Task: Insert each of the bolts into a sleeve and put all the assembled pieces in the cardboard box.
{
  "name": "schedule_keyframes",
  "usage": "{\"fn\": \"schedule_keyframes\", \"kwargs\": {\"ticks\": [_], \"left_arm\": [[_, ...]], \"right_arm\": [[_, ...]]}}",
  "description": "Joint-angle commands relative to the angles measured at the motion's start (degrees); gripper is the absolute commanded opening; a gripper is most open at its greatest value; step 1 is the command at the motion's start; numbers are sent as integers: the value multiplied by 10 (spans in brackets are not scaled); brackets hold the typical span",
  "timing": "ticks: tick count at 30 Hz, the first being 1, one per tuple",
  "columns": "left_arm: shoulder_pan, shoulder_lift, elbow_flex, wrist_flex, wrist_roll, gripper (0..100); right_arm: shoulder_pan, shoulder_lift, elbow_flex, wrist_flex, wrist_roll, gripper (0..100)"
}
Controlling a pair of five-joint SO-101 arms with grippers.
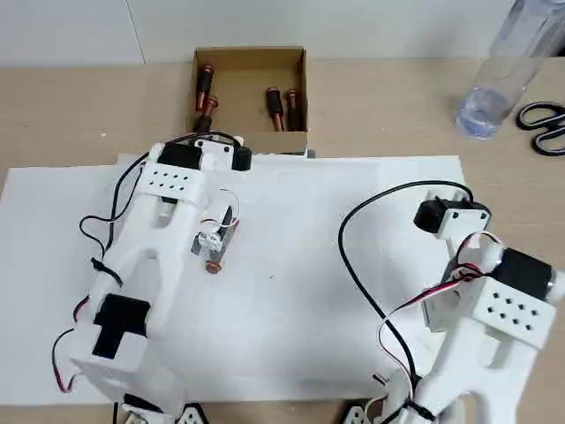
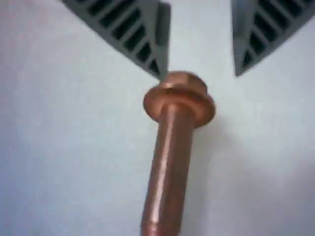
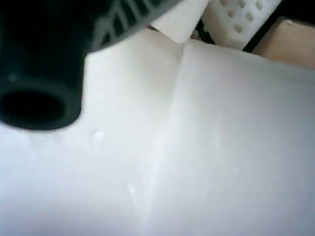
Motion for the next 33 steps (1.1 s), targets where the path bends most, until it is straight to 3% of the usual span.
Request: {"fn": "schedule_keyframes", "kwargs": {"ticks": [1,9,24,31,33], "left_arm": [[5,-3,-22,-23,-4,119],[40,2,-22,-31,-3,144],[35,87,-22,-84,-2,143],[35,113,-22,-91,-2,2],[35,113,-22,-90,-2,6]], "right_arm": [[6,-14,-3,0,5,4],[6,-14,-3,0,5,4],[6,-14,-3,0,5,4],[6,-14,-3,0,5,4],[6,-14,-3,0,5,4]]}}
